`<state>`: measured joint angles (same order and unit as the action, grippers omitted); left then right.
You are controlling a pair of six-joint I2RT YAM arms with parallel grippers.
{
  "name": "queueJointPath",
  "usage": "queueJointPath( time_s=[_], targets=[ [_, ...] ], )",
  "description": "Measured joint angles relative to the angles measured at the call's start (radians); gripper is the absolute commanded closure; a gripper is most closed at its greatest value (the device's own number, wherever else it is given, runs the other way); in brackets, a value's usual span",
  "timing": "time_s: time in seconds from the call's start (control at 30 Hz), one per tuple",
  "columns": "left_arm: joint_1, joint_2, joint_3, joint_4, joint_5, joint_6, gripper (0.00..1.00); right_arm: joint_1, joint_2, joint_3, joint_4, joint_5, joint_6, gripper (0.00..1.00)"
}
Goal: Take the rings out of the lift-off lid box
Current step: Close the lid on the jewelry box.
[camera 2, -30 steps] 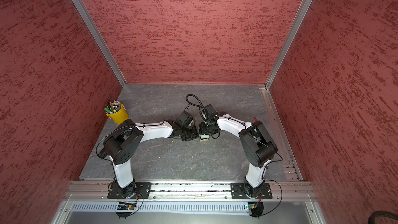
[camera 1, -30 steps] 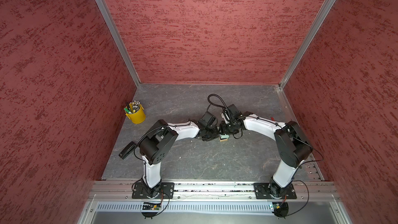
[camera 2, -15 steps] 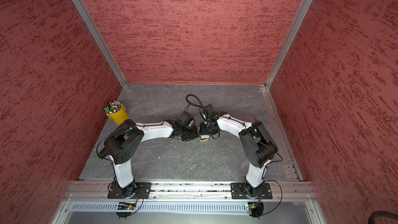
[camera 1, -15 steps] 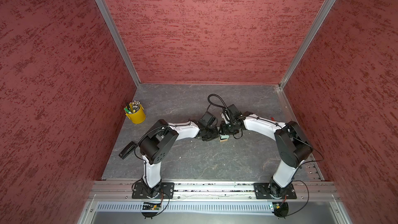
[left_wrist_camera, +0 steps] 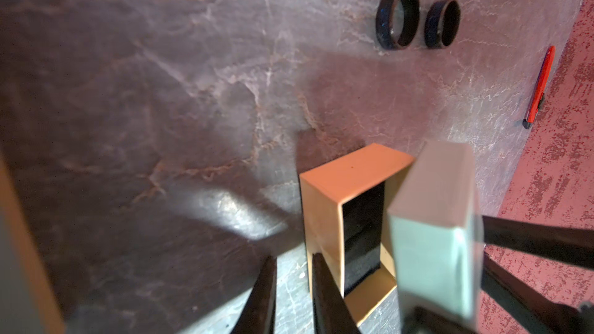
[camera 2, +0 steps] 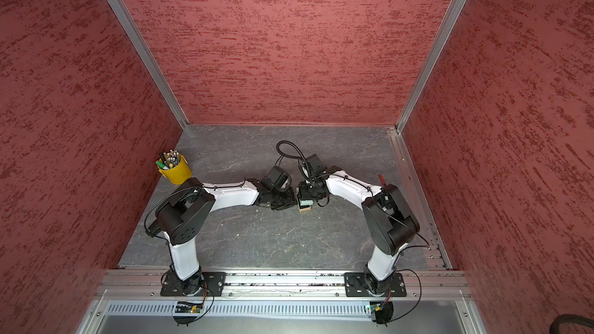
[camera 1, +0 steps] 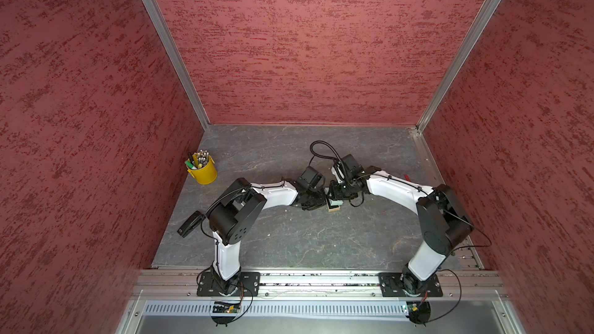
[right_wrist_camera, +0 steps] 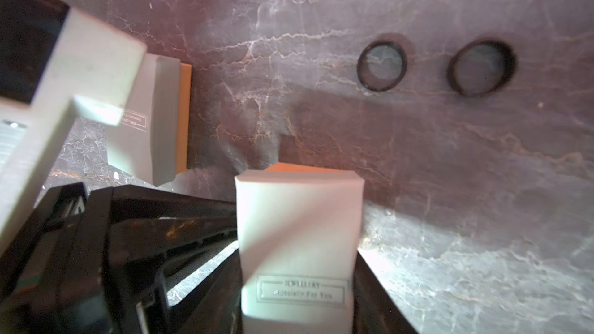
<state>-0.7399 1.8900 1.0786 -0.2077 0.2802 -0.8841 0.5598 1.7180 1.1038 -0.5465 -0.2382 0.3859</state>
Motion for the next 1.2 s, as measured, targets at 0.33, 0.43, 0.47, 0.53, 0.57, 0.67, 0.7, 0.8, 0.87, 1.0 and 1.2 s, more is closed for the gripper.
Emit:
queueJointPath(
  time_s=[0.33, 0.43, 0.47, 0.53, 0.57, 0.67, 0.7, 0.8, 0.87, 1.0, 1.2],
  targets=[
    [0.000, 0.000, 0.000, 0.000, 0.000, 0.000, 0.78, 0.003, -0.002, -0.052, 0.021, 0.000, 0.010, 0.52],
    [0.000, 0.000, 0.000, 0.000, 0.000, 0.000, 0.78, 0.005, -0.007, -0.052, 0.025, 0.000, 0.018, 0.52],
    [0.000, 0.000, 0.000, 0.000, 0.000, 0.000, 0.78, 0.005, -0.012, -0.053, 0.027, 0.000, 0.022, 0.52],
    [0.000, 0.000, 0.000, 0.000, 0.001, 0.000, 0.78, 0.007, -0.025, -0.058, 0.035, 0.000, 0.030, 0.52],
    [0.000, 0.000, 0.000, 0.000, 0.001, 0.000, 0.78, 0.007, -0.032, -0.063, 0.040, 0.000, 0.034, 0.52],
    [-0.001, 0.001, 0.000, 0.001, 0.003, 0.000, 0.78, 0.009, -0.051, -0.085, 0.056, 0.000, 0.046, 0.51],
    [-0.001, 0.001, 0.000, 0.001, 0.003, 0.000, 0.78, 0.009, -0.054, -0.092, 0.060, 0.000, 0.050, 0.51],
    [-0.001, 0.001, 0.000, 0.001, 0.004, 0.000, 0.78, 0.012, -0.056, -0.109, 0.068, 0.000, 0.060, 0.51],
    [-0.002, 0.001, 0.000, 0.001, 0.004, -0.001, 0.78, 0.015, -0.057, -0.117, 0.071, 0.000, 0.066, 0.51],
    [-0.003, 0.002, 0.000, 0.004, 0.004, -0.002, 0.78, 0.019, -0.060, -0.123, 0.079, 0.000, 0.074, 0.50],
    [-0.008, 0.002, 0.000, 0.007, 0.004, -0.005, 0.78, 0.021, -0.067, -0.145, 0.105, 0.002, 0.090, 0.50]
  ],
)
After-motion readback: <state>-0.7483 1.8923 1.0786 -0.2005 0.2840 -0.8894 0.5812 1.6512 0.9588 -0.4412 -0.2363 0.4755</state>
